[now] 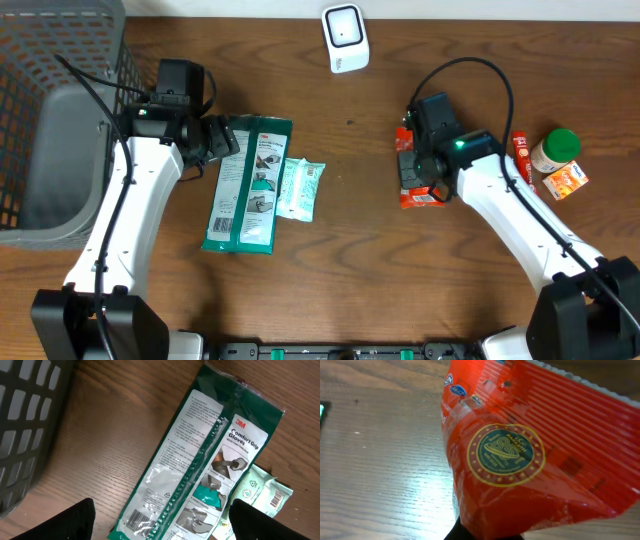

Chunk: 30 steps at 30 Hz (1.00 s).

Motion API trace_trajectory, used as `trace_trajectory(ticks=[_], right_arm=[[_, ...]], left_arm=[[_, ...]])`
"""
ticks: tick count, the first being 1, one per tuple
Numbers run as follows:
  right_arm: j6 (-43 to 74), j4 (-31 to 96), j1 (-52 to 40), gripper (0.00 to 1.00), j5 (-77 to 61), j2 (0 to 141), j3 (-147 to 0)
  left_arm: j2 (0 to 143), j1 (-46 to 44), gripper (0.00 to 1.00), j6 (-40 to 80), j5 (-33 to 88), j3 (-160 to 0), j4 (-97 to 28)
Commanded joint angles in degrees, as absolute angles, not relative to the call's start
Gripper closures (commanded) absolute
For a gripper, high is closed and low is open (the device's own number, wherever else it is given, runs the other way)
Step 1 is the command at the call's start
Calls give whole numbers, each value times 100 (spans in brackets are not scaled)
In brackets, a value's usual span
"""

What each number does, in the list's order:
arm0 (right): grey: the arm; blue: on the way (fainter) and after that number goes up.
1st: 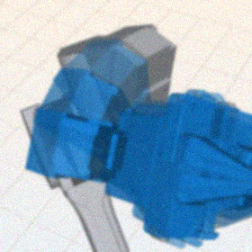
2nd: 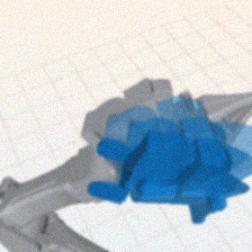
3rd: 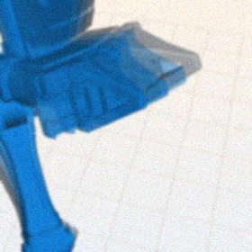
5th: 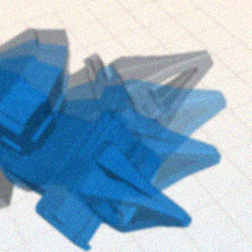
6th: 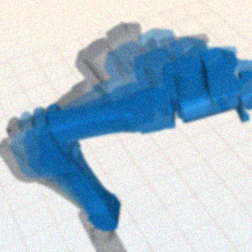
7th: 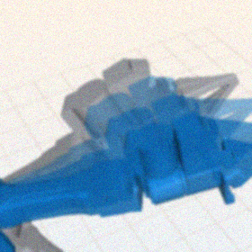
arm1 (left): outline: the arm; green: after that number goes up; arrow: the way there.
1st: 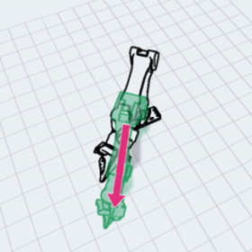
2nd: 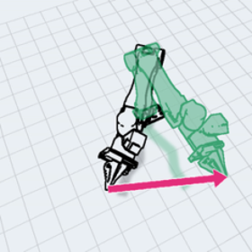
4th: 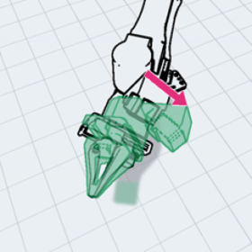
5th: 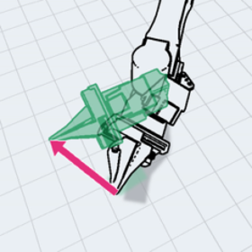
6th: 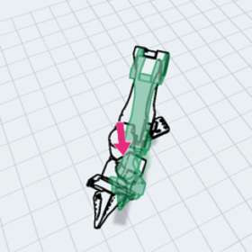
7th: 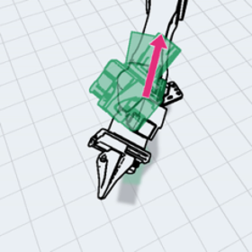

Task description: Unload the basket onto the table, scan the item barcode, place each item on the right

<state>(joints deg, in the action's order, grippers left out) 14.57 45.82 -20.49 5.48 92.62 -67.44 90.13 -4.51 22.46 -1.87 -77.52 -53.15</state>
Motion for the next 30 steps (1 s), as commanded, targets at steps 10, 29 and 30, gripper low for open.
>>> trace_trajectory(ticks=[10,29,30], right_arm=[[2379,4772,-2471,99,2532,9240,-6716],[3518,4377,-2128,99,-126,9242,-6696],[3597,4357,-2078,99,-123,9242,-6681]], left_arm=[[8989,-429,14,2217,-261,-7843,-5332],[8989,-429,14,2217,-261,-7843,-5332],[8989,-429,14,2217,-261,-7843,-5332]])
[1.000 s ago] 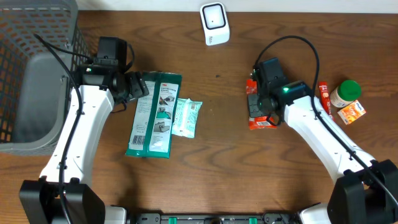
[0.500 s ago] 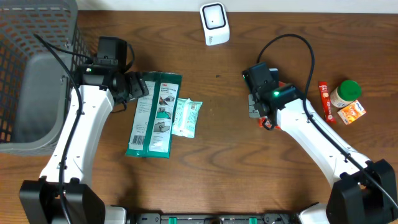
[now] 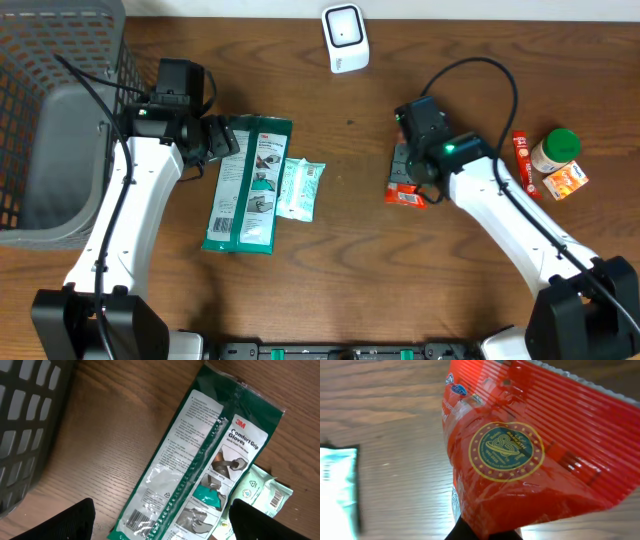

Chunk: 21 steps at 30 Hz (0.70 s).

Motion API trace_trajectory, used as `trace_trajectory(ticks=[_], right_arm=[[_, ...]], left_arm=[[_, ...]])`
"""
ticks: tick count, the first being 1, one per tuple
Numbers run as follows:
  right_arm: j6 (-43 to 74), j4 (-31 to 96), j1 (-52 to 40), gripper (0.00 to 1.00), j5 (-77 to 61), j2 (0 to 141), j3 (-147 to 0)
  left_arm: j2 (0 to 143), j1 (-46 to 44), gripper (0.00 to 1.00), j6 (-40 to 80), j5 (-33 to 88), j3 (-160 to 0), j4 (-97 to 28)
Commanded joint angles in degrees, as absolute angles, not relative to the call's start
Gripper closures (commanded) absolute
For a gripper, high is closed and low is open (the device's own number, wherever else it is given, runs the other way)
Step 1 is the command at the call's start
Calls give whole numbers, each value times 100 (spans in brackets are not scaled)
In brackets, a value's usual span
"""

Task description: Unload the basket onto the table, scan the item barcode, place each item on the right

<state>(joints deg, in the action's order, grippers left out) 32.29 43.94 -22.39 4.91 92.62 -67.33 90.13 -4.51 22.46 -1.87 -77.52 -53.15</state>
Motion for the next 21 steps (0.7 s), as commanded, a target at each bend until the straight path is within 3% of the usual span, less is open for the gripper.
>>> trace_trajectory(ticks=[1,7,21], right_arm=[[3653,4307,-2025,99,-128,9249,-6652],[3767,3798,-1787,99,-698,9249,-6274],[3428,4075,-1616,99,-217,9258,-6191]], left_arm=[[8989,-429,14,2217,-261,-7843,-5332],[8989,-429,14,2217,-261,-7843,-5332],[8989,-429,14,2217,-261,-7843,-5332]])
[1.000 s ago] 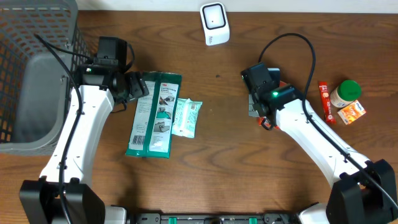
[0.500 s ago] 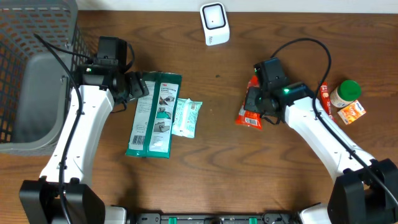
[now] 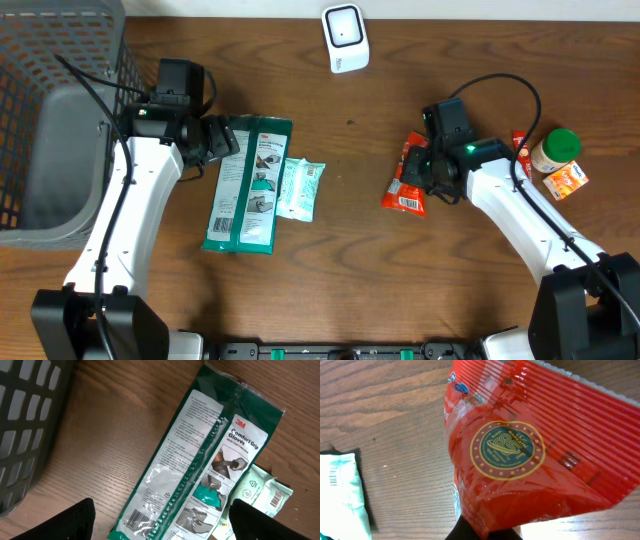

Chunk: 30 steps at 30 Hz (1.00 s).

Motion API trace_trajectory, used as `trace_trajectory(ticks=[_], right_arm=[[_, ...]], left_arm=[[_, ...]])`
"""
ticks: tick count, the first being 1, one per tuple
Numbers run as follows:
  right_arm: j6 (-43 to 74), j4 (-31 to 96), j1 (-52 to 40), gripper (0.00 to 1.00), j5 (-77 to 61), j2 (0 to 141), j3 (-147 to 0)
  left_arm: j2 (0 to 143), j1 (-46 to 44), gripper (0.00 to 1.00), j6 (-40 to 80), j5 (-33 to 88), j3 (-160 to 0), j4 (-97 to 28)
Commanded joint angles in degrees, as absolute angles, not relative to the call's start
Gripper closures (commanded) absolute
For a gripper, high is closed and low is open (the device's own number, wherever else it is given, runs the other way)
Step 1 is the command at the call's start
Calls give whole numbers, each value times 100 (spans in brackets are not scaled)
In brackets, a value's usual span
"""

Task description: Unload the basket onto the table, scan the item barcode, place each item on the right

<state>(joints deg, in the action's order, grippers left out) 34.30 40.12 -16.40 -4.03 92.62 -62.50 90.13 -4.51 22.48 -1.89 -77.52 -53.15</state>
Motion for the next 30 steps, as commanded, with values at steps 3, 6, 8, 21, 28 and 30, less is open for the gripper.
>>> trace_trajectory(ticks=[3,6,8,21,28,30], right_arm=[[3420,4311,-1616,99,408,9258,-6189],[3378,4316,-1623,99,403,9258,-6187],[3378,4331,-1625,99,434,9258,-6187],[3376,4823,-1627,99,1645,9258,-6187],[3227,4869,-1686,99,1798,9258,-6187],[3190,4928,-1717,99,2018,9258,-6187]], left_arm=[[8989,-429,14,2217,-263,-7843,-5332],[8989,-429,14,2217,-263,-7843,-5332],[8989,-429,14,2217,-261,-7843,-5332],[8989,-429,14,2217,-261,-7843,-5332],[8989,-429,14,2217,-263,-7843,-5332],[8989,-429,14,2217,-263,-7843,-5332]])
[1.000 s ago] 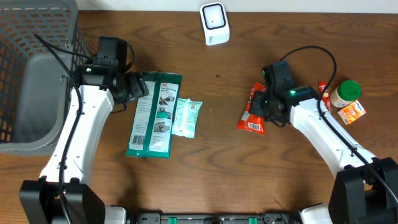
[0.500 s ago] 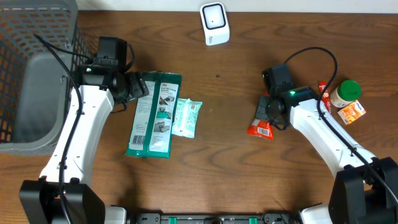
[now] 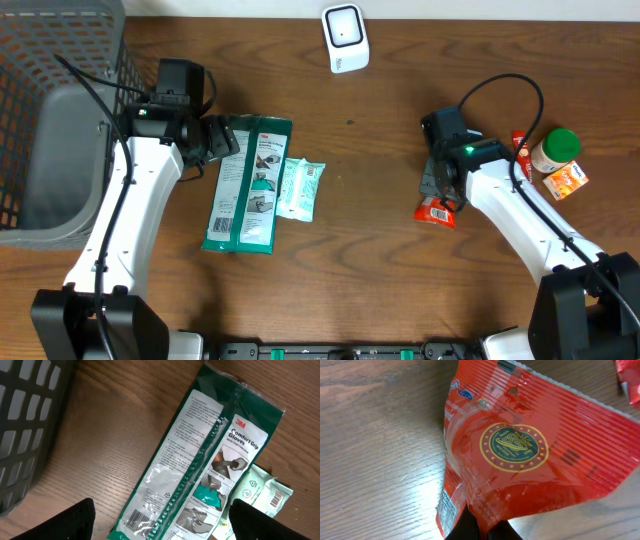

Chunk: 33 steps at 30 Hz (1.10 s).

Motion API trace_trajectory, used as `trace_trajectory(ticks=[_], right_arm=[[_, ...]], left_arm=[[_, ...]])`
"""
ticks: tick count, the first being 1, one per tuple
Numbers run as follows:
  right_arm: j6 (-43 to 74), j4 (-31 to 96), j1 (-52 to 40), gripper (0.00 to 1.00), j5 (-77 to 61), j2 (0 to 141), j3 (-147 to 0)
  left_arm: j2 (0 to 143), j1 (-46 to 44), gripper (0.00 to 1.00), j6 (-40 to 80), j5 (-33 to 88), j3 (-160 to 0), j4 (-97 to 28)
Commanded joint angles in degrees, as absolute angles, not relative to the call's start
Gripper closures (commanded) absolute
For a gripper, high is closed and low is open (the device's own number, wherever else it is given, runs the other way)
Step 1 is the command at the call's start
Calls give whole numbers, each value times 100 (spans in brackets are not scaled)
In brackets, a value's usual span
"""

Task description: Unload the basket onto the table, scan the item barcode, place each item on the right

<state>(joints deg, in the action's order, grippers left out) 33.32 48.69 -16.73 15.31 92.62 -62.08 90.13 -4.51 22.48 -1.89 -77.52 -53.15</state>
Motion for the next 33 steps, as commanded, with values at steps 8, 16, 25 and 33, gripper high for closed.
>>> trace_trajectory(ticks=[8,16,25,33], right_arm=[[2987,5745,-1756,99,3212,9258,-6187],[2971,5323,-1850,99,2718,9258,-6187],[3188,4735,-2344,99,2434,9511,-6187],[3159,4565,-2655,99,2788,10287,-6187]], left_arm=[[8989,-429,14,2217,-261,-7843,-5332],[8989,-429,14,2217,-263,-7843,-5332],[8989,-429,14,2217,-261,-7843,-5332],[8989,-429,14,2217,-263,-7843,-5332]])
